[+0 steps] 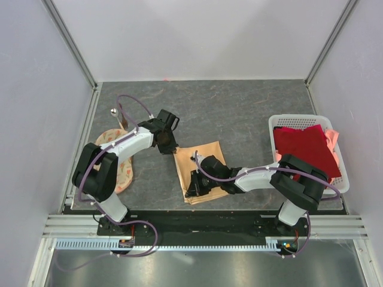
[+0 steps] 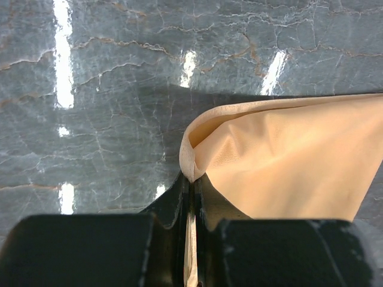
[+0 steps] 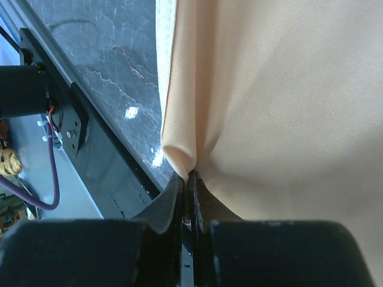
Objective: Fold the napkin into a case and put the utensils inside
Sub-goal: Fold the lower triangle-folded napkin at the center of the board.
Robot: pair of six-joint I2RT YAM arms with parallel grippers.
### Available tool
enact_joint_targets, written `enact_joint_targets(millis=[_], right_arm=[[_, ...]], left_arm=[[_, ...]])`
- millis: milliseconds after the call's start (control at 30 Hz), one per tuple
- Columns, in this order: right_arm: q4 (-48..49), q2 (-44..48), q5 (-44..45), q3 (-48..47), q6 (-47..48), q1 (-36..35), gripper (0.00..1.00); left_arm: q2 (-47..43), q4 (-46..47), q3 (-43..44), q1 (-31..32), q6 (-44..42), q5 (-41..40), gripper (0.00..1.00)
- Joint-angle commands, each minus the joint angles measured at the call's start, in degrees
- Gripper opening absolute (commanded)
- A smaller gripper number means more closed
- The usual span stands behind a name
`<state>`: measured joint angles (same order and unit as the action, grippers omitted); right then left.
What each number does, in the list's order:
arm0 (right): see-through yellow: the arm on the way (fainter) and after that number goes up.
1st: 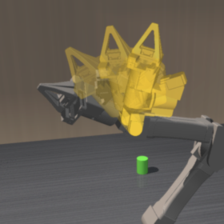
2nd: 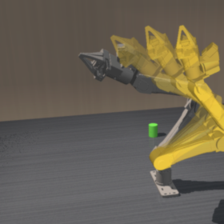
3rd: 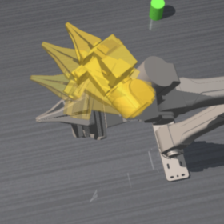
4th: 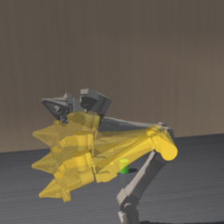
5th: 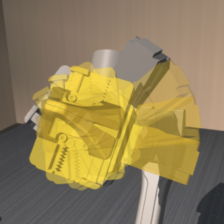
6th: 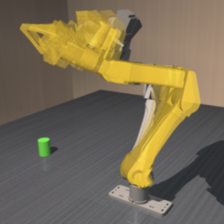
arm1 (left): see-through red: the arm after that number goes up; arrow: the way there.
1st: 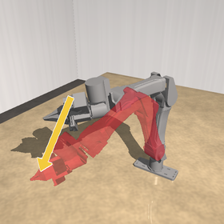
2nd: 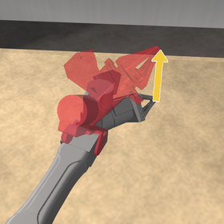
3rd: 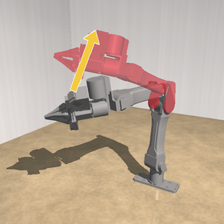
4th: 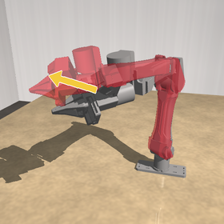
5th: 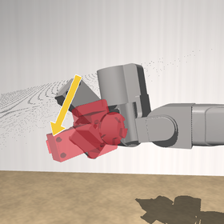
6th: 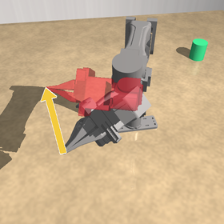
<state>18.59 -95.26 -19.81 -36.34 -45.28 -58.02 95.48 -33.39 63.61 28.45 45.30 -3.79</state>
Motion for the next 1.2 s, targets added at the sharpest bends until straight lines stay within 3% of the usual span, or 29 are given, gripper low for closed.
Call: enact_joint_targets(millis=[0,67,133,200,333,433,600,767,1000,1100,1167], right_arm=[[-7.95,-1.59,-3.30,-2.07,1.86,-1.75,0.11],[-9.09,-2.03,-3.39,-3.29,1.95,-1.75,0.17],[-11.10,-2.38,-3.30,-4.52,2.21,-1.75,0.34],[-12.61,-1.51,-2.95,-6.72,2.56,-1.57,0.40],[-16.55,1.04,-2.16,-10.76,3.44,1.06,0.61],[-20.77,1.66,-0.32,-14.63,5.63,4.22,0.67],[-23.16,0.00,-0.31,-19.64,7.74,11.33,0.69],[-28.07,-4.39,4.60,-28.69,12.30,15.65,0.56],[-29.66,-14.50,5.31,-38.01,15.13,18.20,0.09],[-29.84,-17.32,5.40,-40.74,15.39,18.73,0.00],[-29.75,-18.55,5.40,-42.14,15.92,18.82,0.00]], left_arm=[[-0.65,9.92,-0.77,-3.22,-3.11,0.89,0.02],[-0.82,11.14,-1.73,-3.83,-3.37,2.29,0.02],[-0.82,11.59,-2.18,-4.01,-3.46,3.26,0.02],[-0.47,12.20,-2.79,-4.10,-3.55,3.62,0.02],[-0.38,12.38,-3.41,-4.01,-3.64,5.72,0.02],[-0.65,12.47,-4.02,-4.10,-3.90,5.55,0.02],[-1.17,12.56,-4.11,-4.19,-3.99,5.55,0.02],[-1.18,12.38,-4.11,-4.19,-3.73,6.43,0.02],[-1.53,12.29,-4.38,-4.19,-3.73,6.60,0.02],[-1.61,12.12,-4.29,-4.19,-3.81,6.78,0.02],[-1.96,11.94,-4.46,-4.19,-3.81,6.87,0.02]])
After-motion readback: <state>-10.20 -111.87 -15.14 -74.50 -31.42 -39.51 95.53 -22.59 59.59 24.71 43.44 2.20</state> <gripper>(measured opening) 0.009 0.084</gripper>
